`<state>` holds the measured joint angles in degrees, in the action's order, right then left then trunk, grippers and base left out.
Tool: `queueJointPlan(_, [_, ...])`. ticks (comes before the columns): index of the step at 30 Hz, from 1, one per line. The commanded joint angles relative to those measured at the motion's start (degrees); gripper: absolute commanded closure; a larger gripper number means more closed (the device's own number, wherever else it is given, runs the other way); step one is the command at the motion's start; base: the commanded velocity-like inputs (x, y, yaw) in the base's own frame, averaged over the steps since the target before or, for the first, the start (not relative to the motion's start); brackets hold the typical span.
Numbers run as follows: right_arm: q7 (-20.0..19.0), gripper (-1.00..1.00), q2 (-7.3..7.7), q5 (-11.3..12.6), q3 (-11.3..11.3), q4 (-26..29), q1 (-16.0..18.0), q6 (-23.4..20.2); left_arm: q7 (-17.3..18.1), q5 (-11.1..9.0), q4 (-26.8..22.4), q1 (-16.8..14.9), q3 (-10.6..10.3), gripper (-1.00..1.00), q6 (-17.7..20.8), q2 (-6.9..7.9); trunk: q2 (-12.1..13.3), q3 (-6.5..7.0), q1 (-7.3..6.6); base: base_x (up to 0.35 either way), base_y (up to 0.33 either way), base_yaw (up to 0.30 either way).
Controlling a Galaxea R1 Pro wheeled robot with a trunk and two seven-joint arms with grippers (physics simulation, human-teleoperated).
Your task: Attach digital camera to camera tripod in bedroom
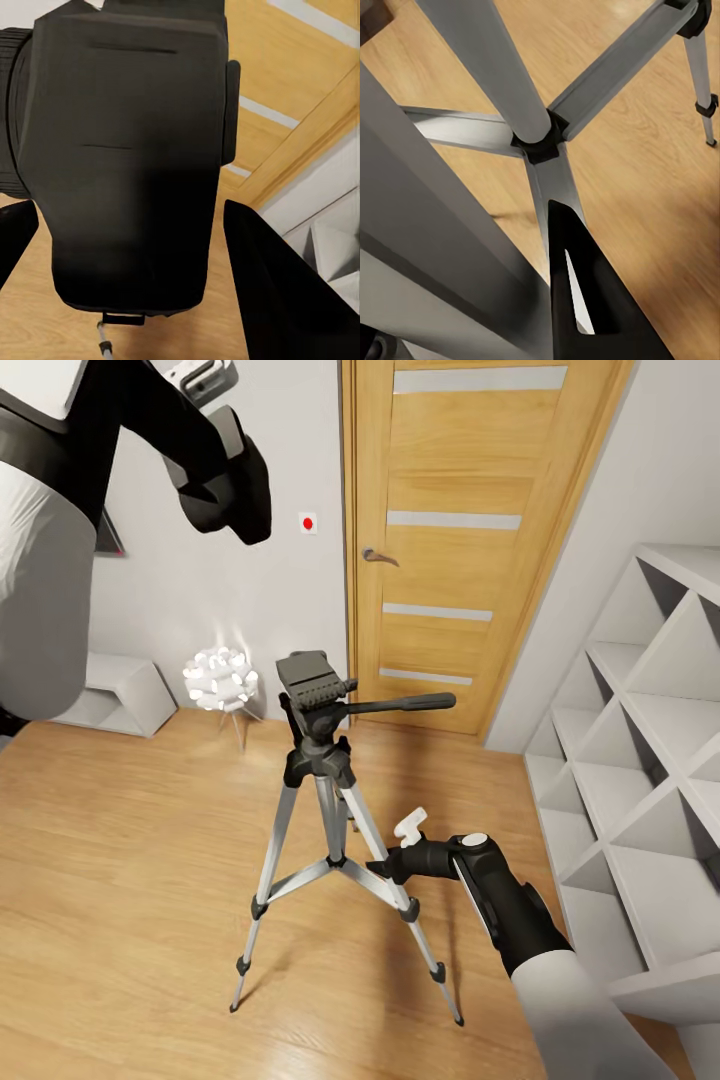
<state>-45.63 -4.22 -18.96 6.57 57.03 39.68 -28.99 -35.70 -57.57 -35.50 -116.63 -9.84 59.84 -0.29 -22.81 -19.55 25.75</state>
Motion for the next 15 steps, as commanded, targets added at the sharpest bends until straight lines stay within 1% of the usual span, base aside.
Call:
queueJointPlan(1, [-0.3,1.0,-0.02,-0.1,0.0,0.1,0.0,-0.2,-0.3,-0.4,-0.2,0.0,-0.2,1.0,0.0,-0.25,-0.1,-0.1,0.03,0.0,0.0,0.0])
queueJointPlan(3, [-0.3,1.0,-0.05,-0.1,0.0,0.1,0.0,-0.2,0.8,-0.4,-0.5,0.1,-0.3,1.0,-0.1,-0.69,-0.1,-0.1,0.03,0.0,0.0,0.0])
queueJointPlan(4, [-0.3,1.0,-0.04,-0.1,0.0,0.1,0.0,-0.1,11.9,-0.5,-0.8,0.2,-0.8,1.0,-0.2,-0.33,-0.1,-0.1,0.03,0.0,0.0,0.0])
queueJointPlan(6, [-0.3,1.0,-0.03,-0.1,0.0,0.1,0.0,-0.1,19.0,-0.2,-0.9,0.2,-1.5,1.0,-0.2,0.67,-0.1,-0.1,0.03,0.0,0.0,0.0])
queueJointPlan(7, [-0.3,1.0,-0.03,-0.1,0.0,0.1,0.0,-0.1,27.1,0.2,-0.9,0.2,-3.1,1.0,-0.4,2.1,-0.1,-0.1,0.03,0.0,0.0,0.0])
queueJointPlan(9, [-0.3,1.0,-0.02,-0.1,0.0,0.1,0.0,-0.1,35.4,0.9,-0.7,0.2,-5.4,1.0,-0.8,3.76,-0.1,-0.1,0.03,0.0,0.0,0.0])
queueJointPlan(10, [-0.3,1.0,-0.05,-0.1,0.0,0.1,0.0,0.0,43.0,1.7,-0.2,0.3,-8.0,1.0,-1.5,5.43,-0.1,-0.1,0.03,0.0,0.0,0.0])
queueJointPlan(12, [-0.3,1.0,-0.06,-0.1,0.0,0.1,0.0,0.0,49.4,2.5,0.3,0.3,-10.4,1.0,-2.3,6.99,-0.1,-0.1,0.03,0.0,0.0,0.0])
queueJointPlan(13, [-0.3,1.0,-0.07,-0.1,0.0,0.1,0.0,0.0,54.6,3.1,0.8,0.3,-12.0,1.0,-3.1,8.39,-0.1,-0.1,0.03,0.0,0.0,0.0])
queueJointPlan(15, [-0.3,1.0,-0.08,-0.2,0.0,0.1,0.0,0.0,58.3,3.7,1.0,0.3,-13.1,1.0,-3.5,9.66,-0.1,-0.1,0.03,0.0,0.0,0.0])
